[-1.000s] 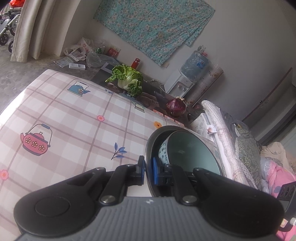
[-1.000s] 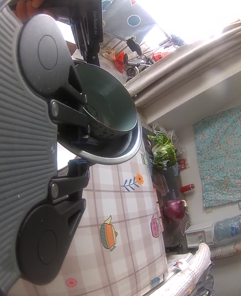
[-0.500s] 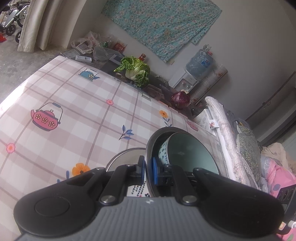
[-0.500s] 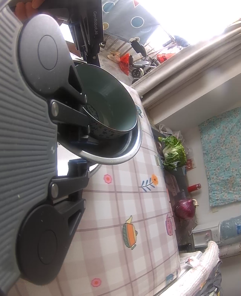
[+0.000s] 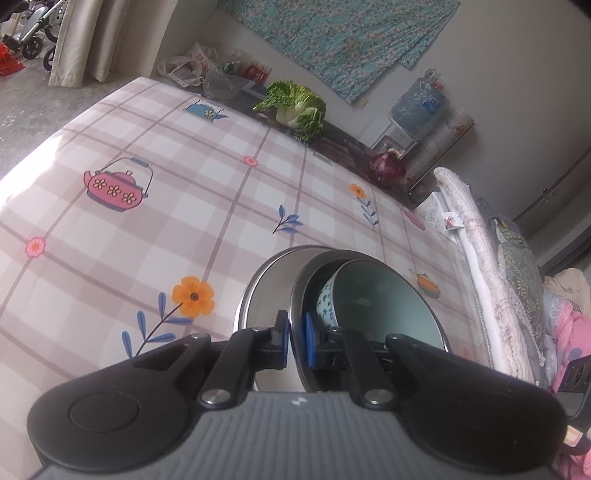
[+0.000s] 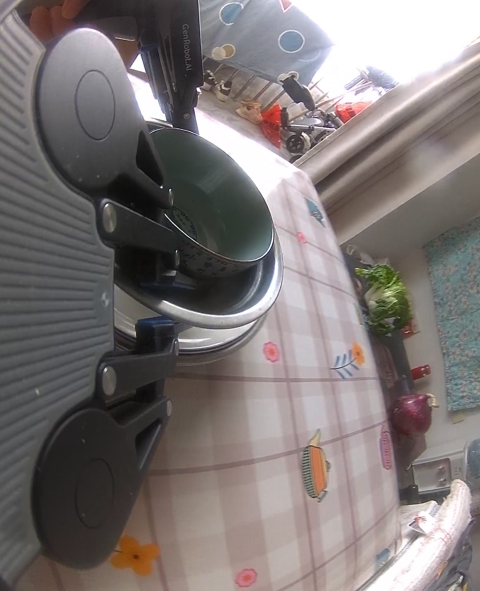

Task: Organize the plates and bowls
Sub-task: 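Lift and carry the steel bowl with teal bowls over the plate stack, then lower the bowls onto the white plate and open both grippers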

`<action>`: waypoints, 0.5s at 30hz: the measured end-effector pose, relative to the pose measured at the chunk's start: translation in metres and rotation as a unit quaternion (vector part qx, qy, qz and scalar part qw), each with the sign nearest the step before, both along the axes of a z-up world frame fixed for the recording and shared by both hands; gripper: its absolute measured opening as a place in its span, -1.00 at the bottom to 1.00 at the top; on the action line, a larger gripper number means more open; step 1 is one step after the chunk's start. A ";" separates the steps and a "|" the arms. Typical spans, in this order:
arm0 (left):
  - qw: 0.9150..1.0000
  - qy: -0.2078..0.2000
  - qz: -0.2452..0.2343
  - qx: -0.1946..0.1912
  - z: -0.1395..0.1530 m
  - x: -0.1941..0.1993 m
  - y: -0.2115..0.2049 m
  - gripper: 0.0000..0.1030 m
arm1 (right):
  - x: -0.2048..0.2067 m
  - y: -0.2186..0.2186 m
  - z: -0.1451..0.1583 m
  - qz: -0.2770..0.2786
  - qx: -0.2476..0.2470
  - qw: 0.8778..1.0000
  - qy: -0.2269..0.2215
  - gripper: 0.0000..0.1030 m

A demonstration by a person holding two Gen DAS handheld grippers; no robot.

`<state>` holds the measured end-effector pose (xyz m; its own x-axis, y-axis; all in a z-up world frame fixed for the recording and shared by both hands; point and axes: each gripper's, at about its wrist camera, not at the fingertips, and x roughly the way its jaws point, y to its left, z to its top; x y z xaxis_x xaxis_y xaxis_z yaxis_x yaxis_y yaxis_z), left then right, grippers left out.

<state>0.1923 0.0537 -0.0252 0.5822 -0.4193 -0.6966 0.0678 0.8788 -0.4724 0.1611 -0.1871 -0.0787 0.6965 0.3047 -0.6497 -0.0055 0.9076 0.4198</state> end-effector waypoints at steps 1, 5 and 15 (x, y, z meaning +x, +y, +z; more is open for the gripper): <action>1.000 0.003 0.000 0.001 -0.003 0.000 0.001 -0.83 | 0.001 0.001 -0.003 0.001 0.000 1.000 0.003 -0.73; 1.000 0.013 -0.001 0.001 -0.012 0.000 0.005 -0.81 | 0.002 0.004 -0.011 0.002 0.001 1.000 0.007 -0.71; 0.998 -0.042 -0.005 0.049 0.010 -0.019 0.004 -0.06 | -0.002 0.000 -0.001 -0.022 -0.012 0.999 -0.024 -0.51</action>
<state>0.1736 0.0580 -0.0149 0.6370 -0.3570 -0.6832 0.1124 0.9198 -0.3759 0.1592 -0.1876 -0.0798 0.7393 0.2575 -0.6222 0.0148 0.9176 0.3972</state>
